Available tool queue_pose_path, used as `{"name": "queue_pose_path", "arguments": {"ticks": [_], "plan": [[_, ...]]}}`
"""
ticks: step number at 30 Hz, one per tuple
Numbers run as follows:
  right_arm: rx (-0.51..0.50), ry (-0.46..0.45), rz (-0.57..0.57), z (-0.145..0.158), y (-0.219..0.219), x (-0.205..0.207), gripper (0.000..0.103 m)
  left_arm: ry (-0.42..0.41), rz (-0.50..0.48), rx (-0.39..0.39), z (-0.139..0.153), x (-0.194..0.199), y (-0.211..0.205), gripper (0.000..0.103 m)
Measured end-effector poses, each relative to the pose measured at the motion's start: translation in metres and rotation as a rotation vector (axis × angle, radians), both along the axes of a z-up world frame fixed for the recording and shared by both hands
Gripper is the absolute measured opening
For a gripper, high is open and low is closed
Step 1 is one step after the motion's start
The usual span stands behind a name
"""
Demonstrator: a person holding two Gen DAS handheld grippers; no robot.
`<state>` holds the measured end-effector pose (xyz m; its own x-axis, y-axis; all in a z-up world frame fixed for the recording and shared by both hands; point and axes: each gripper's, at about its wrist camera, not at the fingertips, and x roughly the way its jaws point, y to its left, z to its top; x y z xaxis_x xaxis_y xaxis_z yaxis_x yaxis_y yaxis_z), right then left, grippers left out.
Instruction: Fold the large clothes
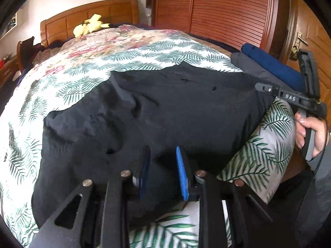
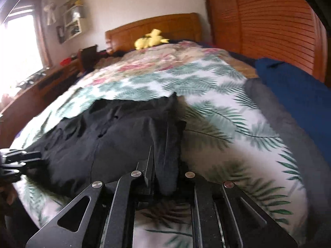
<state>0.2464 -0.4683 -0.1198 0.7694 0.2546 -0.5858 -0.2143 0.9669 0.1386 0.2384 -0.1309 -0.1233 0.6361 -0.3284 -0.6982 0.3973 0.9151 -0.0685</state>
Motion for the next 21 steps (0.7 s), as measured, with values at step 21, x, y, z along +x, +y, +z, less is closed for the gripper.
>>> {"name": "queue_pose_path", "arguments": {"ticks": [21], "plan": [[-0.050, 0.081, 0.001, -0.037, -0.005, 0.008, 0.023, 0.043, -0.054, 0.070, -0.027, 0.007, -0.052, 0.024]]}}
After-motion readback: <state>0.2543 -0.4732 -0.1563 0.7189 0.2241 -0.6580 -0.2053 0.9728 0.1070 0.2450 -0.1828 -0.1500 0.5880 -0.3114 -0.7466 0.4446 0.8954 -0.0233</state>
